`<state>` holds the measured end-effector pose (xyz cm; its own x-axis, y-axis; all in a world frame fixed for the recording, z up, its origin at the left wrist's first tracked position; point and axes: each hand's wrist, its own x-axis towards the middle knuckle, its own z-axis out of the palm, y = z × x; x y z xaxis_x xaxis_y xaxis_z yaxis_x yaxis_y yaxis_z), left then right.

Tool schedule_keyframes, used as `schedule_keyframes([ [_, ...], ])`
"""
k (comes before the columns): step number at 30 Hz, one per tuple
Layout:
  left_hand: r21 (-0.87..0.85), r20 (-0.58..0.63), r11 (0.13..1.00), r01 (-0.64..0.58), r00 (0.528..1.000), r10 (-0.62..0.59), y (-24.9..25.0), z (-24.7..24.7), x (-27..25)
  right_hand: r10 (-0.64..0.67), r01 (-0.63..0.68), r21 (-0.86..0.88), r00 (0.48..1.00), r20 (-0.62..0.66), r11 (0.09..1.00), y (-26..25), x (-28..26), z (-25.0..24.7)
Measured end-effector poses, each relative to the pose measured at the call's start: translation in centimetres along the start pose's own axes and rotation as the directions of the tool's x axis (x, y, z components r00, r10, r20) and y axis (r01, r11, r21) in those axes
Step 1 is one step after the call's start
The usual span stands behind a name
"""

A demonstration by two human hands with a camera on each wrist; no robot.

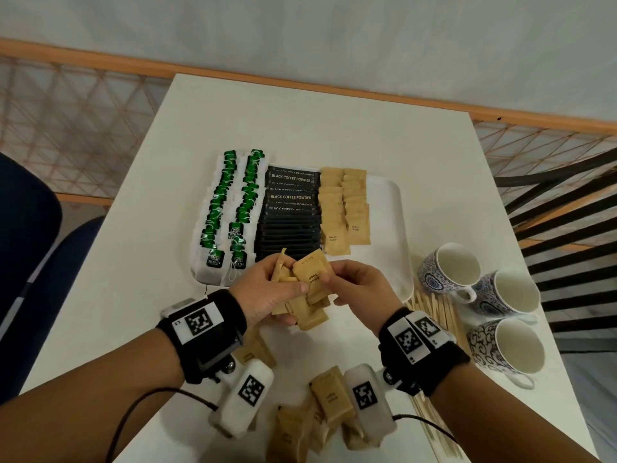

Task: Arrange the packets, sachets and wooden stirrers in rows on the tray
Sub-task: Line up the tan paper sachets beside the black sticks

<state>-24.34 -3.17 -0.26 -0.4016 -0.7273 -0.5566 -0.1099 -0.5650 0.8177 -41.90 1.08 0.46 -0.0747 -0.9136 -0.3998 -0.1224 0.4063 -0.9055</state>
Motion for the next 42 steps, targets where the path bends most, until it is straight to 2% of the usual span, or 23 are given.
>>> schedule_keyframes([
  [3,0.031,-0.021,1.0,-0.007,1.0,0.007,0.4,0.0,0.5,0.01,-0.01,0.001,1.0,-0.018,1.0,-0.1,0.5,-0.8],
  [8,-0.039,-0.041,0.999,0.014,0.999,-0.016,1.2,-0.2,1.5,-0.001,0.006,0.101,0.999,-0.049,0.995,-0.2,1.6,-2.1],
  [14,-0.06,-0.048,0.996,0.06,0.997,-0.063,2.2,0.0,2.7,-0.074,0.089,-0.11,0.989,0.13,0.99,-0.3,2.1,-2.5],
  [16,-0.074,-0.047,0.995,0.071,0.996,-0.075,2.5,-0.2,3.1,-0.123,0.145,-0.163,0.983,0.136,0.976,-0.3,2.3,-2.8],
  [18,-0.084,-0.05,0.993,0.082,0.995,-0.087,2.8,-0.5,3.4,-0.157,0.162,-0.146,0.987,0.047,0.976,-0.3,2.9,-3.1],
  [21,-0.09,-0.064,0.992,0.089,0.993,-0.095,3.2,-0.7,3.8,-0.123,0.118,-0.041,0.98,-0.158,0.992,-0.4,4.2,-4.2],
  [24,-0.117,-0.075,0.99,0.084,0.993,-0.093,3.4,-1.0,3.9,-0.082,0.039,-0.148,0.952,-0.296,0.988,0.3,6.1,-6.1],
  [27,-0.136,-0.071,0.987,0.085,0.993,-0.095,3.4,-1.3,3.8,0.029,-0.104,-0.251,0.958,-0.285,0.962,1.0,7.9,-7.6],
  [29,-0.147,-0.061,0.985,0.087,0.993,-0.097,3.4,-1.4,3.9,0.069,-0.15,-0.28,0.958,-0.279,0.948,1.2,8.7,-8.1],
  [34,-0.196,-0.066,0.975,0.105,0.991,-0.12,3.2,-1.3,4.1,0.079,-0.188,-0.303,0.938,-0.338,0.934,1.8,10.0,-8.2],
  [42,-0.181,-0.055,0.978,0.106,0.992,-0.117,3.2,-1.0,4.2,0.081,-0.228,-0.342,0.916,-0.393,0.912,2.1,10.6,-8.0],
])
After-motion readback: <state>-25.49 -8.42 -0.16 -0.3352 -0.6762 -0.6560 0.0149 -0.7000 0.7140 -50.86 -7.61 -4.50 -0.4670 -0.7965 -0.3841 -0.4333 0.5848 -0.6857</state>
